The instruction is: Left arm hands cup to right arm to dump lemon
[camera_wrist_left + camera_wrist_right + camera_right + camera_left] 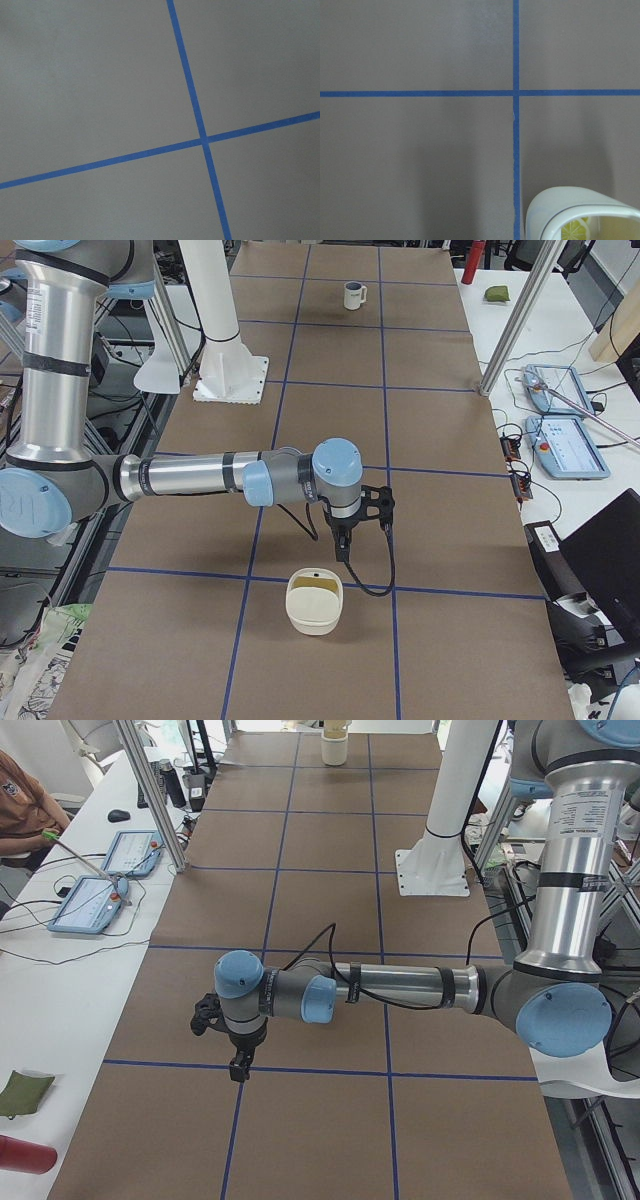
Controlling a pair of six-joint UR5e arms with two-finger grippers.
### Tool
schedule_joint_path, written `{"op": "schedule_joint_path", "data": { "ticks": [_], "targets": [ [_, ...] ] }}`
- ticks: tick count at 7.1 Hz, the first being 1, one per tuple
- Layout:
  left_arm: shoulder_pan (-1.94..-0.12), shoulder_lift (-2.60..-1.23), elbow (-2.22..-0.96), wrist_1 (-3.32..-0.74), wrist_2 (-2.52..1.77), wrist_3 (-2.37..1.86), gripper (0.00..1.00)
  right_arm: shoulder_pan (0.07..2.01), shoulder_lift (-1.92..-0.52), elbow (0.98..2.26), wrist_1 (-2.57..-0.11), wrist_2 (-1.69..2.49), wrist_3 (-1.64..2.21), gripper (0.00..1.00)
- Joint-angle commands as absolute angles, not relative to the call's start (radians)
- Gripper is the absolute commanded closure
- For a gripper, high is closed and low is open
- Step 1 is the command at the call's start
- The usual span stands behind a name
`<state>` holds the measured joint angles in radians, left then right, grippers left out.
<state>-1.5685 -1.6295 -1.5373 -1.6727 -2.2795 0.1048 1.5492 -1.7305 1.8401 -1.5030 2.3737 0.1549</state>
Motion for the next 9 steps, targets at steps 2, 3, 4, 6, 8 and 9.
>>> {"op": "schedule_joint_path", "data": {
  "ticks": [2, 3, 4, 6, 8, 9],
  "targets": [
    [-1.588, -1.592, -1.636, -1.571, -2.289, 0.103, 0.0, 1.549, -1.726, 1.842, -1.503, 2.373, 0.156, 0.0],
    [-1.586, -1.595, -1.638, -1.569, -2.286, 0.095, 0.0, 1.549, -1.727, 1.842, -1.503, 2.37, 0.156, 0.0],
    [-1.585, -1.594, -1.637, -1.571, -2.283, 0.094, 0.0, 1.549, -1.727, 1.842, -1.502, 2.364, 0.156, 0.0],
    [-1.585, -1.592, -1.637, -1.571, -2.283, 0.094, 0.0, 1.549, -1.727, 1.842, -1.502, 2.362, 0.156, 0.0],
    [-1.585, -1.594, -1.634, -1.571, -2.279, 0.094, 0.0, 1.549, -1.732, 1.842, -1.503, 2.362, 0.156, 0.0],
    [-1.585, -1.594, -1.635, -1.571, -2.279, 0.094, 0.0, 1.549, -1.739, 1.842, -1.523, 2.359, 0.156, 0.0]
  ]
}}
